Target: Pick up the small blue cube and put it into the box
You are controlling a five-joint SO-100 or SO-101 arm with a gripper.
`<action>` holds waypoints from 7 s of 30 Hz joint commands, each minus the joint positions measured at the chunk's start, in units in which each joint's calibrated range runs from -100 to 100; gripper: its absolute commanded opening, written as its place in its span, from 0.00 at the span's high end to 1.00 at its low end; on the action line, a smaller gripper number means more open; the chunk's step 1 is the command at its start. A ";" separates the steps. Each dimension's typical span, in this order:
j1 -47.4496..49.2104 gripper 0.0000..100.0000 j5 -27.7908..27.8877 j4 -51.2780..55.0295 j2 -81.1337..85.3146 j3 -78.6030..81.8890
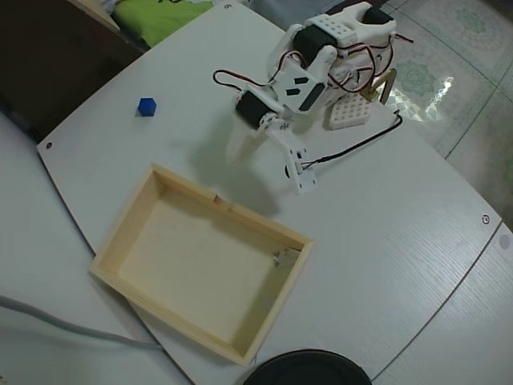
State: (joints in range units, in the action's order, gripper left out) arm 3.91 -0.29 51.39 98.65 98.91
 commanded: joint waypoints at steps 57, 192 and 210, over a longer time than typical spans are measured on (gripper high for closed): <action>-0.11 0.99 0.42 0.10 0.26 0.90; -37.93 0.81 4.58 31.20 -129.58 -121.45; -34.83 0.81 4.48 31.11 -128.57 -118.55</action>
State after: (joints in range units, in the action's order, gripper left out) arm -31.69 4.08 82.86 -31.61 -18.64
